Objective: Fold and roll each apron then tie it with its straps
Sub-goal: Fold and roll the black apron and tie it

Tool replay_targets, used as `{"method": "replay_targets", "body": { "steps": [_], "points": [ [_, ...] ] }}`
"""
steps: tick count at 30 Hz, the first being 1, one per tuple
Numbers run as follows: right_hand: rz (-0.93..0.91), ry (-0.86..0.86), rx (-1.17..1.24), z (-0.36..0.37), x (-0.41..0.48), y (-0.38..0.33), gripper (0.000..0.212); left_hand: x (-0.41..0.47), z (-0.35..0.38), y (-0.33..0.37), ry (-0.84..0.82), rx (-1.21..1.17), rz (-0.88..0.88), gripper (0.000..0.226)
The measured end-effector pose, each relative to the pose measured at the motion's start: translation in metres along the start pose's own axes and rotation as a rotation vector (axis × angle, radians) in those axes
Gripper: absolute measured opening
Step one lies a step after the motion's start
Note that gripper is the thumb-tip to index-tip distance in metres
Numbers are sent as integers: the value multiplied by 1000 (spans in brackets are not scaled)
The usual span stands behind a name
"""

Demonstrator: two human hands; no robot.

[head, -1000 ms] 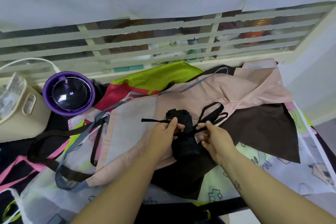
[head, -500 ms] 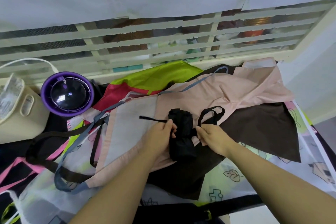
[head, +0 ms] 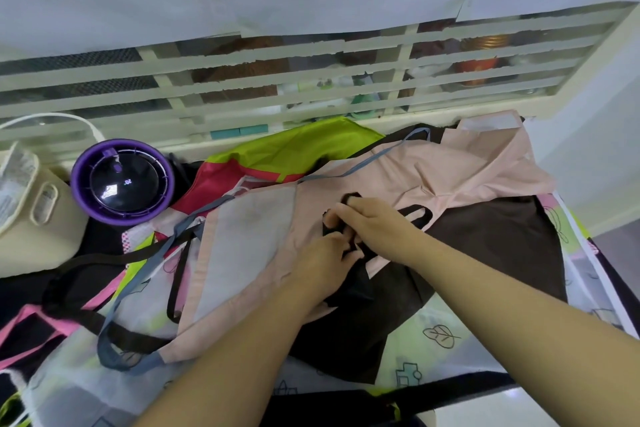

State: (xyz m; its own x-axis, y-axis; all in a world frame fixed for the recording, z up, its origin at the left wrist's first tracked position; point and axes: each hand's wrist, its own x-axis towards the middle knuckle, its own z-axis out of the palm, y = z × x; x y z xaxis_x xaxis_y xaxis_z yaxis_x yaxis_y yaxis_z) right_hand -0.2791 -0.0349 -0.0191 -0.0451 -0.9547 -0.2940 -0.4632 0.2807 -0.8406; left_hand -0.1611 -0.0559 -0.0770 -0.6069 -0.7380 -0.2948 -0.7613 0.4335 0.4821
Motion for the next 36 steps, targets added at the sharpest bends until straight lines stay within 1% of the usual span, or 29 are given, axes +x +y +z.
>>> {"method": "replay_targets", "body": {
  "steps": [1, 3, 5, 6, 8, 9, 13, 16, 18, 19, 20, 23, 27, 29, 31, 33, 34, 36],
  "points": [
    [10, 4, -5, 2, 6, -1, 40, 0, 0, -1, -10, -7, -27, 30],
    [86, 21, 1, -1, 11, 8, 37, -1, 0, -4, -38, -178, -74, 26],
    [159, -19, -20, -5, 4, 25, 31, -4, -3, -6, -40, -347, -109, 21],
    [167, -50, -64, -4, -1, 34, 35, -5, -4, -7, -34, -385, -115, 20],
    [123, -80, -169, 0, -11, 46, 40, -5, -5, -8, -17, -439, -113, 17],
    [88, -75, -205, 4, -14, 50, 38, -6, -5, -7, -8, -459, -112, 15],
    [4, 9, -258, 13, -14, 58, 24, -4, -4, -7, 23, -493, -140, 10],
    [-16, 67, -273, 17, -13, 62, 21, -2, -3, -9, 33, -582, -170, 4],
    [-22, 104, -255, 20, -14, 64, 17, -4, -3, -12, 7, -645, -177, 13],
    [-26, 121, -256, 22, -15, 65, 12, -6, -3, -14, -10, -662, -166, 18],
    [-35, 139, -273, 23, -16, 65, 8, -8, -3, -15, -14, -664, -146, 22],
    [-91, 175, -377, 28, -20, 65, 16, -14, 1, -16, 64, -622, -104, 27],
    [-98, 273, -297, 33, -23, 62, 13, -17, 5, -14, 164, -589, -73, 27],
    [-91, 291, -301, 34, -23, 63, 17, -17, 6, -14, 190, -549, -58, 25],
    [-114, 268, -350, 35, -22, 65, 22, -17, 7, -14, 216, -510, -36, 25],
    [-131, 228, -368, 35, -22, 65, 23, -17, 9, -13, 247, -490, -32, 23],
    [-120, 203, -350, 33, -21, 64, 21, -17, 10, -13, 263, -478, -35, 21],
    [-34, 105, -258, 28, -18, 61, 15, -16, 12, -14, 293, -427, -33, 19]
  ]
}}
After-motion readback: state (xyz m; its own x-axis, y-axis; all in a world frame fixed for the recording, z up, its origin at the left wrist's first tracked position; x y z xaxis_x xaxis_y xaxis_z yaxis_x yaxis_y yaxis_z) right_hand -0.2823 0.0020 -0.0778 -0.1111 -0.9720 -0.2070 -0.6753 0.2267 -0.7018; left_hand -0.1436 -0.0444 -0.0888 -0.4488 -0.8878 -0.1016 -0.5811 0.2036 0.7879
